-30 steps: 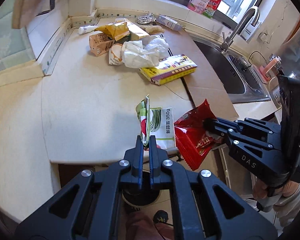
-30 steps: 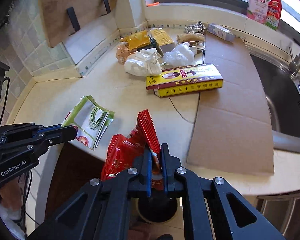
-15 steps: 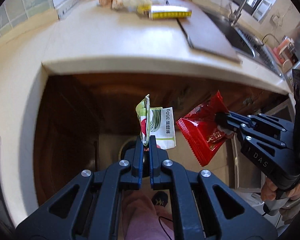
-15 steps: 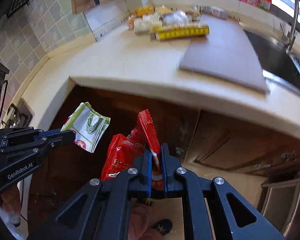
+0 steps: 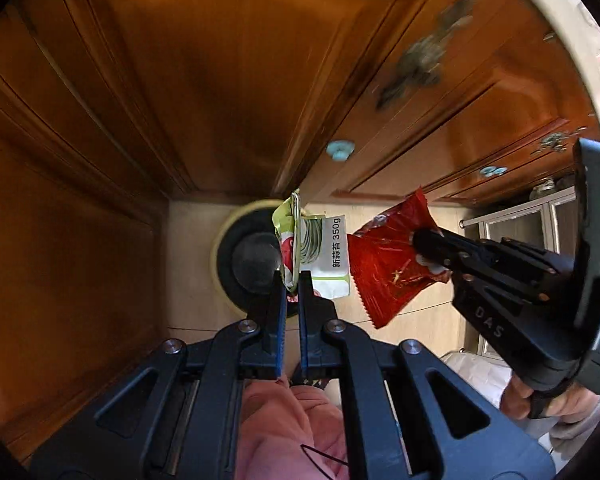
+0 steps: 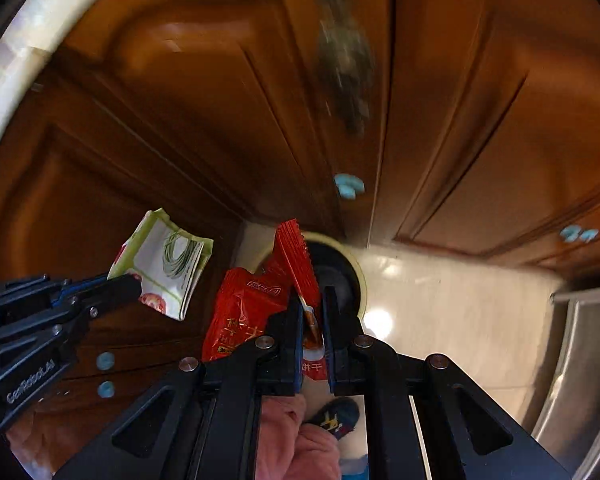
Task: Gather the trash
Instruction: 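Carry both packets down over the trash bin and open both tools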
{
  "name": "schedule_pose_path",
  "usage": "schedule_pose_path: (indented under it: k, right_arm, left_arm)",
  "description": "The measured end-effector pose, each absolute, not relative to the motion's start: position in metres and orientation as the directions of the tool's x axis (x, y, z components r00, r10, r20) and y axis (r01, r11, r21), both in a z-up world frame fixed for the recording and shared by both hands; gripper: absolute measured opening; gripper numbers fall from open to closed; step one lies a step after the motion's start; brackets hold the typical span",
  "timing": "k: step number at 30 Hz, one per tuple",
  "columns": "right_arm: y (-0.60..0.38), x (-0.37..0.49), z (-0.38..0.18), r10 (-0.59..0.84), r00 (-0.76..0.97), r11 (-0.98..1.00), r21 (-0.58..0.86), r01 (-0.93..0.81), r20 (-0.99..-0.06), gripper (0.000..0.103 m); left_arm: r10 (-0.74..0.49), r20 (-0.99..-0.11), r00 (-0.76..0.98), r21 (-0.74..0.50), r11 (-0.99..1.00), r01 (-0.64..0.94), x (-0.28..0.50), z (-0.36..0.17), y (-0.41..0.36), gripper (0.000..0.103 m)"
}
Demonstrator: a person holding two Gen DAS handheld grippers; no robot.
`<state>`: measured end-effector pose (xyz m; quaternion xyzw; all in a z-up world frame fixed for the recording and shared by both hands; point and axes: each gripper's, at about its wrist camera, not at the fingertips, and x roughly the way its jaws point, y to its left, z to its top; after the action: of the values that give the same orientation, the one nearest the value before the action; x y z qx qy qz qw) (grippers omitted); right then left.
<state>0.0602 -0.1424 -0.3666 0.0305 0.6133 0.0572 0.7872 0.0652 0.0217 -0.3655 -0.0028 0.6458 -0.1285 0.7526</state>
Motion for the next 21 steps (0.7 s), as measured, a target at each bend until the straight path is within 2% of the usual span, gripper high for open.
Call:
schedule_pose_path:
  k: [8, 11, 14, 15, 16, 19, 21]
  right_arm:
    - [-0.141, 0.074, -0.469, 0.129, 0.171, 0.992, 0.127, -0.025, -0.977, 0.011]
    - [-0.136, 0.078, -0.499, 0.124, 0.135, 0.992, 0.121, -0.028, -0.983, 0.018]
    - [-0.131, 0.077, -0.523, 0.119, 0.104, 0.993, 0.116, -0.029, -0.987, 0.029]
    - [-0.129, 0.083, -0.527, 0.125, 0.095, 0.992, 0.123, -0.026, -0.988, 0.036]
    - [-0.125, 0.088, -0.530, 0.132, 0.088, 0.991, 0.131, -0.023, -0.987, 0.039]
    - [-0.124, 0.093, -0.538, 0.134, 0.071, 0.991, 0.132, -0.022, -0.988, 0.039]
    - [-0.123, 0.093, -0.535, 0.133, 0.072, 0.991, 0.132, -0.021, -0.988, 0.039]
  left_arm:
    - [-0.154, -0.985, 0.082, -0.134, 0.968, 0.213, 0.079, -0.454, 0.024, 0.003]
    - [-0.111, -0.993, 0.044, -0.098, 0.970, 0.223, 0.083, -0.481, 0.024, 0.004]
    - [-0.077, -0.997, 0.013, -0.072, 0.971, 0.228, 0.088, -0.503, 0.026, 0.018]
    - [-0.072, -0.997, 0.003, -0.069, 0.971, 0.227, 0.088, -0.509, 0.028, 0.027]
    - [-0.072, -0.997, -0.001, -0.070, 0.972, 0.226, 0.089, -0.516, 0.029, 0.034]
    - [-0.068, -0.998, -0.002, -0.067, 0.974, 0.218, 0.089, -0.521, 0.035, 0.050]
    - [-0.055, -0.998, 0.003, -0.053, 0.976, 0.213, 0.089, -0.518, 0.036, 0.055]
